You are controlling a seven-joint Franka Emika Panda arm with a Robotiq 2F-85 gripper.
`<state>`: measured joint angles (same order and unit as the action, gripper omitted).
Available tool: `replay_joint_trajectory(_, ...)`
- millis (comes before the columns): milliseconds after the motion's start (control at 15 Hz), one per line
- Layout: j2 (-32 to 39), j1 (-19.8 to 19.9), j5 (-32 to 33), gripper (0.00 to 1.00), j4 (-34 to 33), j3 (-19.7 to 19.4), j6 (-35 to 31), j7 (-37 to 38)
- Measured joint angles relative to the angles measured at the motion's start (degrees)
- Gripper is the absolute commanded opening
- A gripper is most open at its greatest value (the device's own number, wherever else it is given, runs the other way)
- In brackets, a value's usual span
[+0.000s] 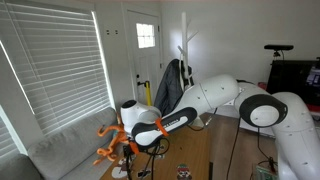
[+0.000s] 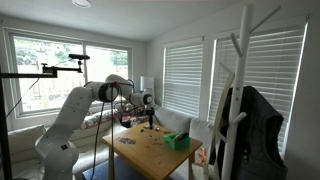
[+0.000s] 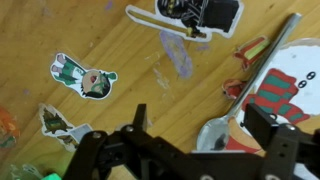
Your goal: Put the spoon on the green storage box lid
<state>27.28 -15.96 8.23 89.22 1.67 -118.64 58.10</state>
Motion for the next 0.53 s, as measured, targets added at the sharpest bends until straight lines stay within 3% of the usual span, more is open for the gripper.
replay_joint_trajectory(67, 0.8, 0.0, 0.0, 0.85, -0.5, -0.2, 0.0, 0.9)
replay_joint_trajectory(333, 3.3, -0.4, 0.4, 0.78, -3.6, -0.5, -0.1, 3.4)
replay_joint_trajectory(467, 3.8, -0.7, 0.5, 0.66, -5.0, -0.5, 0.0, 3.8)
replay_joint_trajectory(533, 4.1, -0.8, 0.5, 0.69, -5.7, -0.5, 0.1, 3.9)
